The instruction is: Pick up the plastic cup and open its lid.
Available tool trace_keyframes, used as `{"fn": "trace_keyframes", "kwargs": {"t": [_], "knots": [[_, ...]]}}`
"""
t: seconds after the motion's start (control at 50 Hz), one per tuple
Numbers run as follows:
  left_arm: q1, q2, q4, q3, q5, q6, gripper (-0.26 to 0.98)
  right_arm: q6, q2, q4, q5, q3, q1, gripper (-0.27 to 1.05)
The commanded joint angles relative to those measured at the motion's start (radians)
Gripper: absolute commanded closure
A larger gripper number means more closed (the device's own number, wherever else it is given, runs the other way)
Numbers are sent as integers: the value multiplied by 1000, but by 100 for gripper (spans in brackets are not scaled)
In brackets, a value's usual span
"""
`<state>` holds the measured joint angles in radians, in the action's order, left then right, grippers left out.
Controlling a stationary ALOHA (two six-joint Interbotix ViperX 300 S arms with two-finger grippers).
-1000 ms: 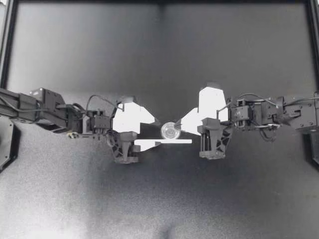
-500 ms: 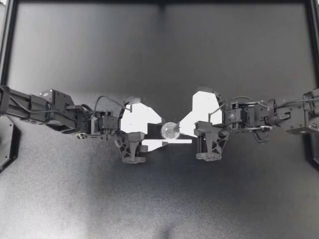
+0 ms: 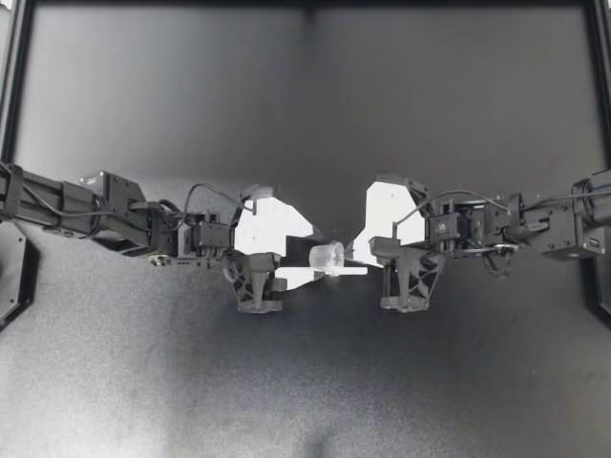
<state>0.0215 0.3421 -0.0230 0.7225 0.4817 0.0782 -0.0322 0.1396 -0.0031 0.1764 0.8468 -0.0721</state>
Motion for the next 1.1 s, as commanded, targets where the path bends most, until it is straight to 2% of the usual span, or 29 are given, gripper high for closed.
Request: {"fn": "trace_keyframes", "kwargs": {"t": [0.0, 0.36, 0.6, 0.82, 1.08], "knots": [[3, -12, 0, -21, 2, 0, 18, -2, -12, 0, 8, -15, 5, 99], [3, 12, 2, -54, -25, 0, 18, 0, 21, 0, 11, -41, 9, 99], [3, 12, 2, -57, -31, 0, 28, 0, 23, 0, 11, -43, 8, 99], [3, 12, 3, -64, -31, 0, 31, 0, 23, 0, 12, -44, 8, 99], [3, -3, 2, -49, -31, -3, 58, -3, -21, 0, 12, -29, 8, 99]]}}
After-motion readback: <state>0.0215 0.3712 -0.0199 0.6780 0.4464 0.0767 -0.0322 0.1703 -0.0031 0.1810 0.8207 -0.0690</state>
